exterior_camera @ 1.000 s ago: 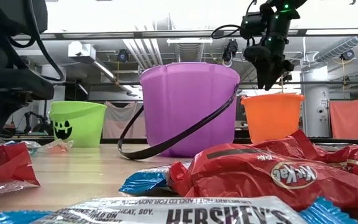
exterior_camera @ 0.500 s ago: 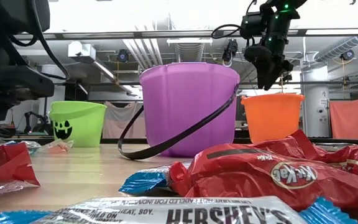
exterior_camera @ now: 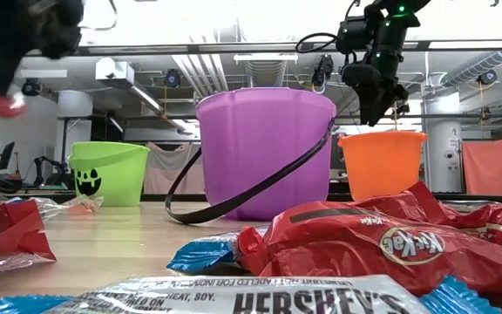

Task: Sort candy by brand, put in halloween buckets
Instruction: Put the red chocolate into the green bucket

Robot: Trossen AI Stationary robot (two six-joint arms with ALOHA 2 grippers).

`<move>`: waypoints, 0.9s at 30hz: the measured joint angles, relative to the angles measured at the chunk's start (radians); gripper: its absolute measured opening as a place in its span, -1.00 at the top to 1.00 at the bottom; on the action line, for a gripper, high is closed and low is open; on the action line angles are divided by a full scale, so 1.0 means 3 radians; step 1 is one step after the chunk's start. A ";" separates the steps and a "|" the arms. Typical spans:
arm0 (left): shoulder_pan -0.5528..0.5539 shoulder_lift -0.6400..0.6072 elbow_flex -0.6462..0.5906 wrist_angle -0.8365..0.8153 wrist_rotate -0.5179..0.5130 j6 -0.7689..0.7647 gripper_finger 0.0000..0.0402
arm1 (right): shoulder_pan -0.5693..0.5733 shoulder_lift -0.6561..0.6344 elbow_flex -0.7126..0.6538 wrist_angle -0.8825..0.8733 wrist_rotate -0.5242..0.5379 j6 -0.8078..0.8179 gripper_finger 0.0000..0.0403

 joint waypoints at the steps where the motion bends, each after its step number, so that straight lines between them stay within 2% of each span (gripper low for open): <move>1: 0.0000 -0.0003 0.0030 0.0002 -0.0142 -0.0141 1.00 | 0.0000 0.0000 0.0000 0.0030 -0.0006 0.0016 0.24; 2: 0.0002 0.0004 0.0040 0.0029 -0.0229 -0.0150 0.99 | 0.0001 0.0000 0.0000 0.0055 -0.0025 0.0022 0.24; 3: 0.0006 0.0027 0.0049 0.0125 -0.0277 0.0087 0.97 | 0.0000 0.0000 0.0000 0.0081 -0.0055 0.0023 0.25; 6: -0.0025 0.0154 0.0086 0.0455 -0.0293 0.1495 0.83 | -0.0002 0.0000 0.0000 0.0166 -0.0205 0.0025 0.25; 8: -0.0012 0.0240 0.0081 0.0358 -0.0169 0.2283 0.71 | -0.0003 0.0000 0.0000 0.0206 -0.0263 0.0024 0.24; 10: 0.0025 0.0276 0.0071 0.0191 -0.0093 0.2710 0.61 | -0.0001 0.0000 0.0000 0.0187 -0.0268 0.0025 0.24; 13: 0.0020 0.0229 0.0064 0.0324 -0.0074 0.3314 0.65 | -0.0003 0.0000 0.0000 0.0179 -0.0269 0.0096 0.25; 16: 0.0096 0.0201 0.0030 0.0444 -0.0005 0.3216 0.78 | -0.0001 0.0000 0.0000 0.0180 -0.0270 0.0139 0.26; 18: 0.0159 0.0205 0.0026 0.0724 -0.0021 0.3050 0.84 | -0.0001 0.0000 0.0000 0.0178 -0.0270 0.0159 0.26; 20: 0.0155 0.0203 0.0027 0.1065 -0.0027 0.3126 0.84 | -0.0001 0.0000 0.0000 0.0183 -0.0271 0.0200 0.25; 23: 0.0103 0.0272 0.0031 0.1545 0.0093 0.3498 0.75 | 0.0000 0.0000 0.0000 0.0229 -0.0272 0.0185 0.24; 27: 0.0092 0.0521 0.0030 0.1632 0.0388 0.4159 0.52 | 0.0001 0.0000 0.0000 0.0244 -0.0286 0.0114 0.25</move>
